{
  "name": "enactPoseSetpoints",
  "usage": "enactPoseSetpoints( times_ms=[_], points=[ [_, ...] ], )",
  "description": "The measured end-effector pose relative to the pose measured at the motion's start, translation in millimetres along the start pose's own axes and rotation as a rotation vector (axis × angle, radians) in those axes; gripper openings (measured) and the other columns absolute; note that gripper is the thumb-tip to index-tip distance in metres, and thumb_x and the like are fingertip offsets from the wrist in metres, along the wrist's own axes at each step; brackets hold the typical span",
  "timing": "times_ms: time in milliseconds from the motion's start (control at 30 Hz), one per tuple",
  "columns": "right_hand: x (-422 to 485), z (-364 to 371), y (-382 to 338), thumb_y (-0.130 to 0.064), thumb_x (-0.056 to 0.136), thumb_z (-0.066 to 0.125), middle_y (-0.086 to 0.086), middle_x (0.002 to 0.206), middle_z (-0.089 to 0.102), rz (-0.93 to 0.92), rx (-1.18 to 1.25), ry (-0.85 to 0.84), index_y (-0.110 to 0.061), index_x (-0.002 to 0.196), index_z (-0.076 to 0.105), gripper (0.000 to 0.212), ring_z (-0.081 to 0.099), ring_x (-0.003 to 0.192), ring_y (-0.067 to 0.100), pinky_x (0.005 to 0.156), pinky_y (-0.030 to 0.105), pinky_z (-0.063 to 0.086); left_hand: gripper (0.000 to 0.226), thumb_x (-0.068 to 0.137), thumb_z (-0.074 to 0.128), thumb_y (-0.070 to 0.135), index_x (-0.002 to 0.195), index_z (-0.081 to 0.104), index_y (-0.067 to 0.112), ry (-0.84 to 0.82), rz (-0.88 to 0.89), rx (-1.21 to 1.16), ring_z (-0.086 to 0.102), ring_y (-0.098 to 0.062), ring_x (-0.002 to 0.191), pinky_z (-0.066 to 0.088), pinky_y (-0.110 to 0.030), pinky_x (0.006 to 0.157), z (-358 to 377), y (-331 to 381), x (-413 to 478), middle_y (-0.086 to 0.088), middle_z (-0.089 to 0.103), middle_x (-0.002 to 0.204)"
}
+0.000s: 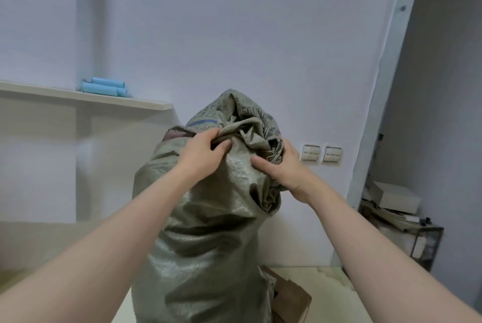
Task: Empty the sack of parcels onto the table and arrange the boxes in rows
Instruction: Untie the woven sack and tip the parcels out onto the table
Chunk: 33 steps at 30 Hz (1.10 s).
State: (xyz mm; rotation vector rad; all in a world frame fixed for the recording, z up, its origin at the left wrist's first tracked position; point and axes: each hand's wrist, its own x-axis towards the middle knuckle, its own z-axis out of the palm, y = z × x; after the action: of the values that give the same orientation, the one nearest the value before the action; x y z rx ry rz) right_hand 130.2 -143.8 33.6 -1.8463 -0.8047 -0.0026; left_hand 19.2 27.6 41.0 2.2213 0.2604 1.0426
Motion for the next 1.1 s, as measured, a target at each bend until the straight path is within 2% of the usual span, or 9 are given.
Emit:
enactPoseSetpoints(
  times_ms=[67, 200, 300, 433, 633, 700, 800, 967, 1100],
  points=[
    [-2.5, 14.3, -4.8, -0.066, 0.045, 0.085, -0.006, 0.156, 0.017, -0.031, -0.141, -0.095, -0.036, 0.152, 0.014, 0.133, 0.028, 0.140, 0.013, 0.119, 0.043, 0.028, 0.024, 0.100, 0.050, 0.029, 0.120, 0.061, 0.023, -0.006, 0.059, -0.078, 0.059, -0.020, 0.110, 0.048, -0.043, 0.097, 2.7, 7.4, -2.6, 0.004, 0.067, 0.115],
    [4.8, 40.0, -4.8, -0.054, 0.053, 0.080, -0.005, 0.127, 0.063, -0.091, -0.113, 0.107, -0.034, 0.130, 0.051, 0.084, 0.058, 0.120, 0.019, 0.105, 0.045, 0.046, 0.030, 0.099, 0.051, 0.026, 0.129, 0.055, 0.024, -0.044, 0.110, -0.161, 0.055, -0.020, 0.119, 0.043, -0.039, 0.103, 1.6, 4.5, -4.1, 0.004, 0.063, 0.125],
    [8.1, 36.7, -9.8, -0.034, 0.076, 0.072, -0.004, 0.117, 0.069, -0.047, 0.000, 0.232, -0.032, 0.121, 0.060, 0.047, 0.063, 0.111, 0.021, 0.099, 0.043, 0.050, 0.077, 0.085, 0.065, 0.052, 0.149, 0.024, 0.038, 0.023, 0.029, 0.108, 0.029, -0.022, 0.144, 0.022, -0.051, 0.116, -4.2, -11.7, -6.6, 0.003, 0.033, 0.155],
    [15.9, 35.6, -27.7, -0.021, 0.081, 0.061, -0.002, 0.118, 0.068, -0.108, 0.139, 0.366, -0.027, 0.120, 0.060, 0.040, 0.062, 0.112, 0.023, 0.100, 0.044, 0.050, 0.125, 0.060, 0.068, 0.079, 0.153, -0.008, 0.042, 0.003, -0.355, 0.300, -0.015, -0.032, 0.149, -0.002, -0.071, 0.111, -6.8, -29.4, -10.6, -0.004, -0.017, 0.163],
    [36.1, 26.9, -71.9, -0.006, 0.084, 0.060, -0.002, 0.107, 0.070, -0.267, 0.298, 0.481, -0.017, 0.113, 0.064, 0.031, 0.065, 0.104, 0.018, 0.095, 0.038, 0.053, 0.036, 0.079, 0.062, 0.065, 0.109, 0.063, 0.045, 0.207, -0.182, -0.015, 0.017, -0.030, 0.146, 0.007, -0.077, 0.105, -15.6, -21.6, 18.2, 0.014, 0.033, 0.153],
    [41.6, 22.3, -84.5, -0.003, 0.085, 0.061, -0.003, 0.103, 0.070, -0.342, 0.372, 0.501, -0.020, 0.107, 0.063, 0.027, 0.066, 0.101, 0.017, 0.096, 0.039, 0.054, 0.015, 0.081, 0.061, 0.060, 0.079, 0.065, 0.045, 0.286, 0.012, -0.160, 0.031, -0.027, 0.142, 0.013, -0.072, 0.108, -21.6, -14.7, 33.6, 0.017, 0.045, 0.144],
    [49.6, 17.3, -83.4, -0.006, 0.086, 0.058, -0.002, 0.107, 0.069, -0.340, 0.279, 0.537, -0.022, 0.109, 0.062, 0.029, 0.064, 0.104, 0.020, 0.099, 0.042, 0.051, 0.002, 0.090, 0.064, 0.040, 0.089, 0.066, 0.040, 0.367, 0.060, -0.180, 0.016, -0.021, 0.148, 0.007, -0.068, 0.113, -21.3, -3.6, 36.4, 0.010, 0.032, 0.155],
    [45.7, -1.0, -59.4, -0.015, 0.085, 0.051, 0.002, 0.118, 0.067, -0.179, -0.015, 0.468, -0.022, 0.118, 0.061, 0.035, 0.060, 0.111, 0.026, 0.100, 0.046, 0.048, 0.097, 0.071, 0.073, 0.063, 0.148, 0.016, 0.042, 0.254, -0.129, -0.149, -0.001, -0.020, 0.151, -0.001, -0.073, 0.110, -12.6, -7.1, 23.5, 0.014, -0.007, 0.163],
    [32.7, -3.6, -40.8, -0.013, 0.084, 0.055, 0.000, 0.115, 0.069, -0.217, -0.170, 0.308, -0.029, 0.110, 0.062, 0.031, 0.062, 0.109, 0.025, 0.097, 0.039, 0.049, 0.138, 0.056, 0.078, 0.071, 0.146, -0.024, 0.046, 0.114, 0.001, -0.016, -0.020, -0.024, 0.149, -0.008, -0.071, 0.107, -3.3, 13.6, 22.4, 0.011, -0.025, 0.160]
  ],
)
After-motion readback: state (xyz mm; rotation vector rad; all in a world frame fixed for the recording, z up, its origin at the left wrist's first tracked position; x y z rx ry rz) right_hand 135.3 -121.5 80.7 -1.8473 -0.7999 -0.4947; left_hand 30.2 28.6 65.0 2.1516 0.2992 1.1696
